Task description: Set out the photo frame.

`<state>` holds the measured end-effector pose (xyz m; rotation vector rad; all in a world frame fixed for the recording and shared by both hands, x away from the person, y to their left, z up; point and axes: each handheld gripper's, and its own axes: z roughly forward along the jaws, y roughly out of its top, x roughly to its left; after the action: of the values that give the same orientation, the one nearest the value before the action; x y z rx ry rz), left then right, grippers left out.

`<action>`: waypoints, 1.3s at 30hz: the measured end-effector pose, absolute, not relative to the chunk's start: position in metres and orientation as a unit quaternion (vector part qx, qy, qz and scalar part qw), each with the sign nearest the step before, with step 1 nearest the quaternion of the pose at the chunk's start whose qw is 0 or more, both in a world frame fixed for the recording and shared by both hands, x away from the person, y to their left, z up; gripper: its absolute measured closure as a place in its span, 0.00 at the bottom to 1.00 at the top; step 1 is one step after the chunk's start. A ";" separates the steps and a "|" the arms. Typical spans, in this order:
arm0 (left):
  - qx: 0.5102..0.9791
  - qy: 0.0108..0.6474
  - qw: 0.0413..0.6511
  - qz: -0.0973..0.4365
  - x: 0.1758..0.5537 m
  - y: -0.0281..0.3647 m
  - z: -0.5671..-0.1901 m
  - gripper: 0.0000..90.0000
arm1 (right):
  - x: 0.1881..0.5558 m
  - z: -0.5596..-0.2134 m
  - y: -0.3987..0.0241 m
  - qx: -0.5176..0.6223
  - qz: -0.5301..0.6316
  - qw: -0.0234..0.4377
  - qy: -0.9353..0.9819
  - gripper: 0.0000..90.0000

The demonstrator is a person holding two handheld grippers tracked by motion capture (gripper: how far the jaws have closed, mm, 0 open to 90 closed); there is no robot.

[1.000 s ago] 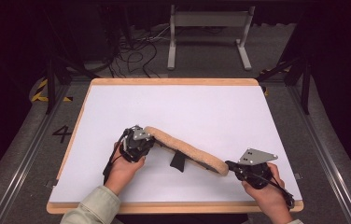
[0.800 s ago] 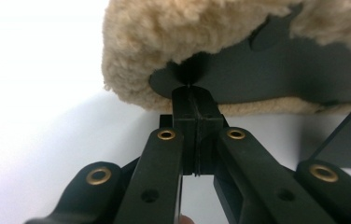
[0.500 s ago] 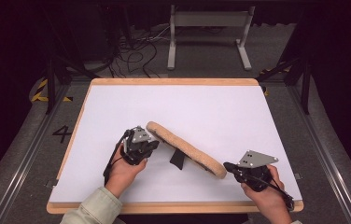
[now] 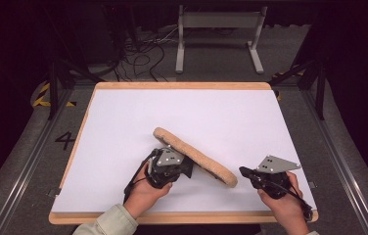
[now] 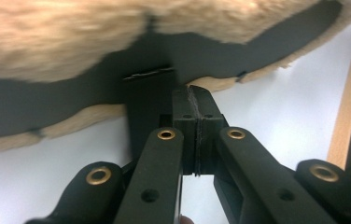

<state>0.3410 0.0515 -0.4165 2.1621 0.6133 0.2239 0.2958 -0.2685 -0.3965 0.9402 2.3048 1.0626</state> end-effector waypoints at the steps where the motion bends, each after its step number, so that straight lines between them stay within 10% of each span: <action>1: 0.866 0.243 0.428 0.087 0.340 0.047 -0.418 1.00 | 0.295 -0.396 -0.269 0.341 0.384 0.216 0.831 1.00; 39: 0.878 0.254 0.394 0.100 0.352 0.009 -0.454 1.00 | 0.286 -0.396 -0.276 0.352 0.389 0.221 0.822 1.00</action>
<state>0.3524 0.0093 -0.4540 2.2261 0.6446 0.2531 0.2857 -0.2762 -0.3963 0.9737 2.2735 1.0751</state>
